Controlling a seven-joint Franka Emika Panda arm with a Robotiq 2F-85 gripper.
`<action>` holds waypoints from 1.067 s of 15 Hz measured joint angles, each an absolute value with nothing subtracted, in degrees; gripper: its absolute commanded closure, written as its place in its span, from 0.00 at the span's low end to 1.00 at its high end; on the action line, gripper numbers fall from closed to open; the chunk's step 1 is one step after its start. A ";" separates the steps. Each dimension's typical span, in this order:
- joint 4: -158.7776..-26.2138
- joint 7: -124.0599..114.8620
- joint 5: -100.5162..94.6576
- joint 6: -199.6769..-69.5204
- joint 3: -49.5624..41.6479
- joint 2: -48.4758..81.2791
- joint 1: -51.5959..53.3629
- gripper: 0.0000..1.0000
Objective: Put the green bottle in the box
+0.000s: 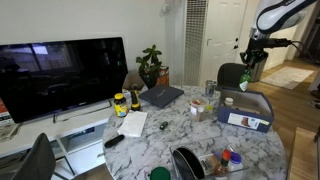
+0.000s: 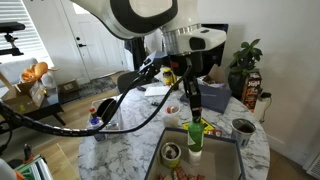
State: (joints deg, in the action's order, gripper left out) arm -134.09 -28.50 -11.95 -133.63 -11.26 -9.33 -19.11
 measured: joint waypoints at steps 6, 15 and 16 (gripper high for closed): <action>-132.70 -32.90 -11.91 -137.49 -11.15 -6.25 -18.89 0.92; -130.19 -44.30 -14.38 -157.40 -16.82 10.48 -18.08 0.92; -129.59 -45.03 -14.34 -158.12 -17.68 12.04 -17.51 0.92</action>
